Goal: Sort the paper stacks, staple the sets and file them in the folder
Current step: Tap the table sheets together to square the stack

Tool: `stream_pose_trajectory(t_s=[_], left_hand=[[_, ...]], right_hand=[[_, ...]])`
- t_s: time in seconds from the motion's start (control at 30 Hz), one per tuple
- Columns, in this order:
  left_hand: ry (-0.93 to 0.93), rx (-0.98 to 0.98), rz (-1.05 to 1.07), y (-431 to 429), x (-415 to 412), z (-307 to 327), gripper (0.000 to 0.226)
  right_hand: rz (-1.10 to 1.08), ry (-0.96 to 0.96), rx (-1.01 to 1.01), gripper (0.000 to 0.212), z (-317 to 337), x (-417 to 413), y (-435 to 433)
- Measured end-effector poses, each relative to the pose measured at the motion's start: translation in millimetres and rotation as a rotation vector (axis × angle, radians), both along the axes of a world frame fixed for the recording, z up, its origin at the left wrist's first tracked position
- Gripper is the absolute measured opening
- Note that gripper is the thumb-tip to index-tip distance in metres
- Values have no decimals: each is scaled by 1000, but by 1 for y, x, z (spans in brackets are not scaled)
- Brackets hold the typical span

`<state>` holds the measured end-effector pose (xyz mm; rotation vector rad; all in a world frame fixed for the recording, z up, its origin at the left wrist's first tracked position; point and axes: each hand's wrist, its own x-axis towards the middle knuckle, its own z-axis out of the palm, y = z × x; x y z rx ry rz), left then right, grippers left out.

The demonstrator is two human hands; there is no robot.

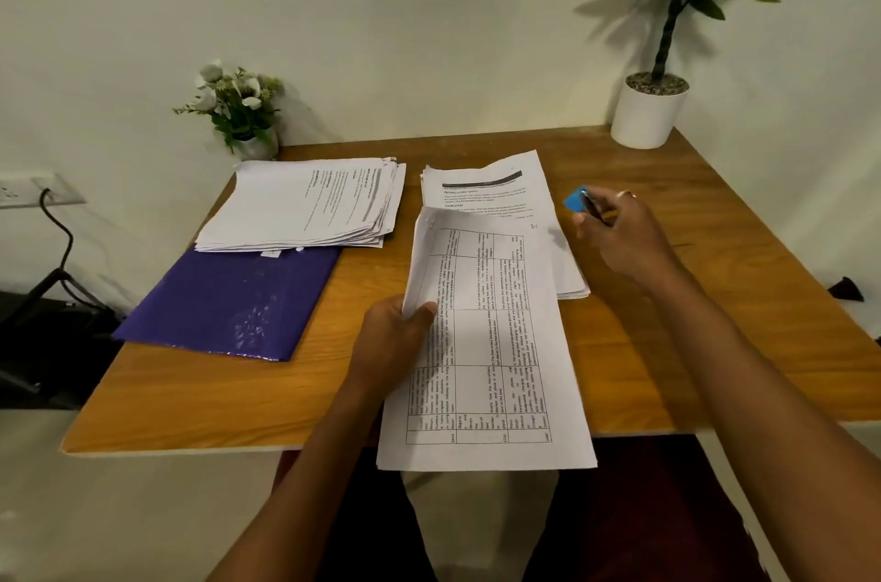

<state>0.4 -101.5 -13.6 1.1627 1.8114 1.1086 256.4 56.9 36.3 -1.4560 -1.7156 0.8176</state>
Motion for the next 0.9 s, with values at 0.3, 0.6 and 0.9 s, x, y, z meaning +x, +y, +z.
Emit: stream_pose_trajectory(t_s=[0.3, 0.6, 0.9], left_hand=[[-35, 47, -48, -4, 1, -1, 15], [-19, 63, -70, -5, 1, -2, 18], [15, 71, -83, -4, 1, -5, 18]], right_hand=[[543, -507, 231, 56, 51, -62, -12], [634, -671, 281, 61, 58, -76, -14], [626, -754, 237, 62, 73, -78, -16]])
